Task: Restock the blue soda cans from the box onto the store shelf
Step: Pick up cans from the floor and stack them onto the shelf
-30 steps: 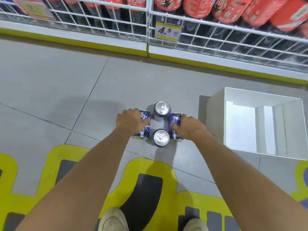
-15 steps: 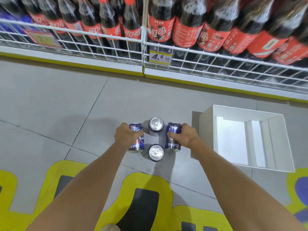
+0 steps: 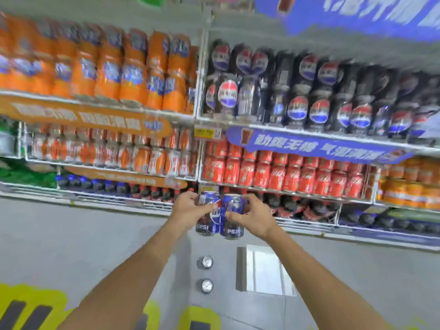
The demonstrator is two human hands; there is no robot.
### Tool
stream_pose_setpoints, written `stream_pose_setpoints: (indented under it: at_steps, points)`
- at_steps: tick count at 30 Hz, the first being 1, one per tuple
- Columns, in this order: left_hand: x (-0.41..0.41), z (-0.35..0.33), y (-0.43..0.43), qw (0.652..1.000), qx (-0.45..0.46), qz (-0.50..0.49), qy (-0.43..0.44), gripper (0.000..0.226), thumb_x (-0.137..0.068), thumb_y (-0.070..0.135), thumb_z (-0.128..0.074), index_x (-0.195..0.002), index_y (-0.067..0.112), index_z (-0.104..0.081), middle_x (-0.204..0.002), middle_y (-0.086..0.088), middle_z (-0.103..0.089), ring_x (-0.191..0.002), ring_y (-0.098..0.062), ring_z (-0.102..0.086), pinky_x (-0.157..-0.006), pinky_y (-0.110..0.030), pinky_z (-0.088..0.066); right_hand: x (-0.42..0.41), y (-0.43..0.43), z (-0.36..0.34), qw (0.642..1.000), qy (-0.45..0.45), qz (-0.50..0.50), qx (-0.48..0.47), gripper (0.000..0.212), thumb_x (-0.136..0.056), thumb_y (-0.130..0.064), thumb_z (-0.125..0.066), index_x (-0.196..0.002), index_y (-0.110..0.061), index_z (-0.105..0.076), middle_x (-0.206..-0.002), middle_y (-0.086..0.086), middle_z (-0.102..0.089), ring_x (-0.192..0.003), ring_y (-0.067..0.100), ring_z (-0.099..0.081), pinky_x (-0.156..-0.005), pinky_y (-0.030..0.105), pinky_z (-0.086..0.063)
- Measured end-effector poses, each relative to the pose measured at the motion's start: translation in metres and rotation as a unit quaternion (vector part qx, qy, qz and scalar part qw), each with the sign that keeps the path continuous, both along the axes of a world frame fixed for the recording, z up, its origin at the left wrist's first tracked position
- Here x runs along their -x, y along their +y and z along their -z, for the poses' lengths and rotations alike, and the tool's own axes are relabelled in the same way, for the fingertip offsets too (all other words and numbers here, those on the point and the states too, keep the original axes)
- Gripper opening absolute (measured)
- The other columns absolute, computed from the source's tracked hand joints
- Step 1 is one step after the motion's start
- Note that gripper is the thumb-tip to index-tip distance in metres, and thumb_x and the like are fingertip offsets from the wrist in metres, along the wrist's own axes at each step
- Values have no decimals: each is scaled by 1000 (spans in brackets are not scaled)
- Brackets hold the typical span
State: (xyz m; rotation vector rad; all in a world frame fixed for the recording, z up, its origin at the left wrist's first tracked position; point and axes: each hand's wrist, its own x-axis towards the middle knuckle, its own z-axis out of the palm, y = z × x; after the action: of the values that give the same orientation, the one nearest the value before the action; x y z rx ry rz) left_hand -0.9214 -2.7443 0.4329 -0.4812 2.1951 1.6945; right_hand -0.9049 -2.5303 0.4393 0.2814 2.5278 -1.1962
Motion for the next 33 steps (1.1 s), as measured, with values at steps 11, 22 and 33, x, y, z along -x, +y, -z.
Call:
stream_pose_setpoints:
  at_steps: [11,22,33]
  points:
    - [66,-406,48,972,-19,69,224,34,-72,25,-92,-87,19,-61,-67,19,-70,-64,6,-65,-58,-7,-48,32,47,-401,977,209,49,-3,86,-56,-77,-80,-121,-24,-59,-102,-3,-74,-96,20,-71,-85,44,-57]
    - [140,-517,123,954,-3,28,298,72,-59,53,-92,-108,7,-65,-100,-3,-71,-78,-5,-71,-65,-25,-56,114,99,-519,938,328,74,-78,91,-79,-55,-81,-148,-8,-44,-134,12,-63,-100,26,-63,-82,34,-50]
    - [196,-522,153,963,15,-27,267,45,-73,31,-91,-70,27,-47,-76,10,-54,-66,-4,-51,-77,-34,-46,179,94,-518,916,333,150,-168,66,-77,-54,-81,-119,-14,-50,-81,2,-64,-73,25,-63,-59,36,-51]
